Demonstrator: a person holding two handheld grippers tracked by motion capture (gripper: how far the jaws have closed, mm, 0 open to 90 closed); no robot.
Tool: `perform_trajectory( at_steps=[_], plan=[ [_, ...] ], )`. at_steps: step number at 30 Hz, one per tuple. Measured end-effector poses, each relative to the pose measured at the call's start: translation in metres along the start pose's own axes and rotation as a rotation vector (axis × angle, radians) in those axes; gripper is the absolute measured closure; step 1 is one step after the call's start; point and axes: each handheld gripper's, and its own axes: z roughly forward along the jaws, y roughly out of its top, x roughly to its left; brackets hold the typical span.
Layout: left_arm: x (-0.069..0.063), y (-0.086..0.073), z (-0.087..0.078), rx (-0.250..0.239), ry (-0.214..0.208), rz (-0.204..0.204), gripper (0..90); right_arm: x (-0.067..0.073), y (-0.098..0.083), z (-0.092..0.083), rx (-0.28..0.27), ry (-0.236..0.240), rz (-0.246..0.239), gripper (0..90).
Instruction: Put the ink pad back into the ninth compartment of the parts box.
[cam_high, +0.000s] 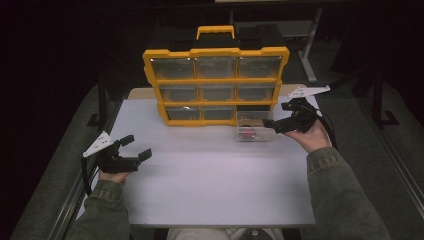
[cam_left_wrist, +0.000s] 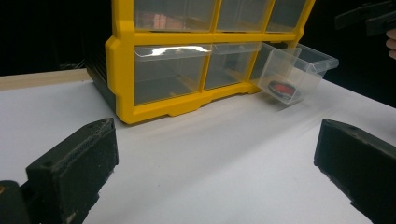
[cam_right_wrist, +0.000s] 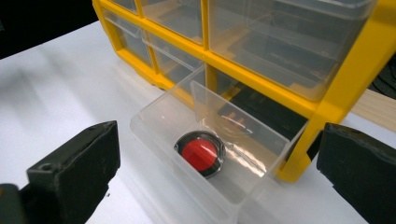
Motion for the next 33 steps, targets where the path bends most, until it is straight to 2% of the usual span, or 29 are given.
perform_trajectory(
  at_steps=[6,13,16,24,33],
  plan=[
    [-0.001,0.0,0.001,0.002,0.0,0.002,0.0,-0.001,-0.01,-0.007,-0.039,-0.002,0.029,0.0],
    [-0.001,0.0,0.001,0.001,-0.001,-0.001,0.0,-0.002,-0.023,-0.011,-0.049,-0.008,0.044,0.0],
    [-0.001,0.0,0.001,-0.001,-0.001,-0.001,0.0,-0.003,-0.029,-0.011,-0.054,0.006,0.055,0.0],
    [0.0,0.0,0.001,0.0,0.0,0.001,0.0,0.001,-0.043,-0.009,-0.049,0.013,0.052,0.0],
    [-0.001,0.0,0.001,0.0,-0.001,-0.001,0.0,0.008,-0.059,-0.011,-0.061,-0.001,0.052,0.0]
  ],
)
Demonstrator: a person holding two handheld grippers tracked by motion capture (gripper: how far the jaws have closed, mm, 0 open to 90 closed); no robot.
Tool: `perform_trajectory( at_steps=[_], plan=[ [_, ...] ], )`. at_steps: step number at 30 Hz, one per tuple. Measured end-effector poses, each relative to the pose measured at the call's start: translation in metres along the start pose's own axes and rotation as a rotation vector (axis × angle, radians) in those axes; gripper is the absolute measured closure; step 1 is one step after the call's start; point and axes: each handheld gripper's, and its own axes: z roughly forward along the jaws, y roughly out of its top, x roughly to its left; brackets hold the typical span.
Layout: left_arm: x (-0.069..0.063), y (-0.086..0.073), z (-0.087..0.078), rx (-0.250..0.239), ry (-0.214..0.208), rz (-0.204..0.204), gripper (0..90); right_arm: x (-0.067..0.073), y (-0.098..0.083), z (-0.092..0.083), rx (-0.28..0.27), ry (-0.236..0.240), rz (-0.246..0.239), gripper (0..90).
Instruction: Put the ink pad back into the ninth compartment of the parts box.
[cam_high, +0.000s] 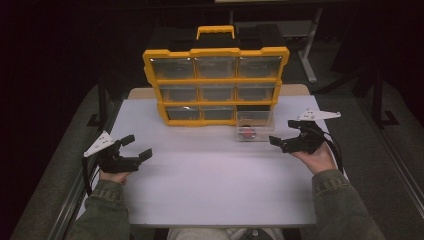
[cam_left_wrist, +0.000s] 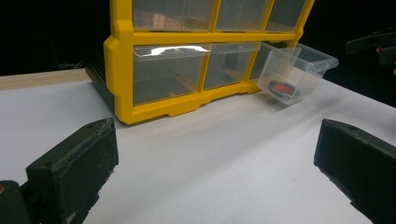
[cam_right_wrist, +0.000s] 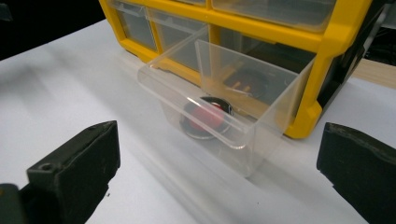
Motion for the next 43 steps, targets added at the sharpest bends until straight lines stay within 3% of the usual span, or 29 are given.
perform_trajectory(
  at_steps=[22,43],
  plan=[
    [0.001,-0.001,0.001,0.011,0.0,0.0,0.0,0.002,-0.034,-0.009,-0.043,-0.035,0.025,0.0],
    [0.001,-0.001,0.002,0.011,-0.005,-0.003,0.0,0.006,-0.054,-0.036,-0.155,-0.108,0.015,0.0]
  ],
)
